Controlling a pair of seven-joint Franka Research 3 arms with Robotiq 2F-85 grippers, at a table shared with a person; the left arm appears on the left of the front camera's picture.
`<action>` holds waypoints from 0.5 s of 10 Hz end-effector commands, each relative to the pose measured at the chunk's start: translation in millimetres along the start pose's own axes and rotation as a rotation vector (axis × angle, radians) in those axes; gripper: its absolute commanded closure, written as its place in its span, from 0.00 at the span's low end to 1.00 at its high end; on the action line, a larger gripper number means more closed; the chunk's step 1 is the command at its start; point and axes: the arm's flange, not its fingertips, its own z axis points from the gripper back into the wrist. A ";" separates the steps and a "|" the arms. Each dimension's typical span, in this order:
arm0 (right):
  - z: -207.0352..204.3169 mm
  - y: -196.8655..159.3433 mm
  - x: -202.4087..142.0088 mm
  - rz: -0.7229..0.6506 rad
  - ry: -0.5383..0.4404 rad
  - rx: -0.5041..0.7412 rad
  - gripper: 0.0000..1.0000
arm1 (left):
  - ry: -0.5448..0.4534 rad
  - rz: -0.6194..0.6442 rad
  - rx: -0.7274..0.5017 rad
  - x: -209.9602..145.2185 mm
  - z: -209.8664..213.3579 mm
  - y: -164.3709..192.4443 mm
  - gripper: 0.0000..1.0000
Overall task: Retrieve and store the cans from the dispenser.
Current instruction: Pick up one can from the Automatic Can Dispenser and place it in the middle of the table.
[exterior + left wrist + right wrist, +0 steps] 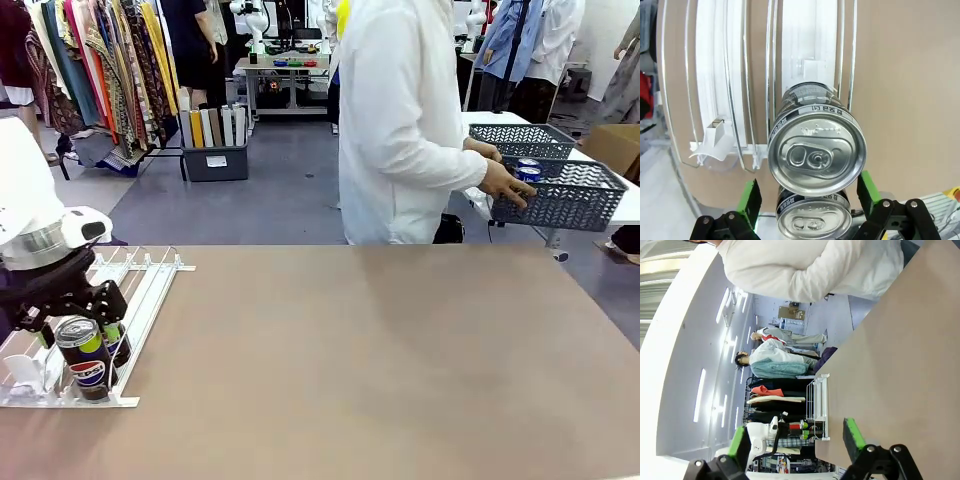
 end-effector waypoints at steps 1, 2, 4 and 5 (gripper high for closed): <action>-1.4 3.0 2.4 0.014 -0.010 0.024 0.00 | 0.010 0.008 0.023 -7.7 -2.2 0.3 0.00; -1.4 3.0 2.4 0.014 -0.010 0.024 0.00 | 0.009 0.003 0.015 -8.4 -2.6 -0.1 0.00; -1.4 3.0 2.4 0.014 -0.010 0.024 0.00 | -0.007 -0.009 0.040 -7.5 -2.6 -2.1 0.16; -1.4 3.0 2.4 0.014 -0.010 0.024 0.00 | -0.001 -0.008 0.032 -7.5 -2.6 -3.1 0.76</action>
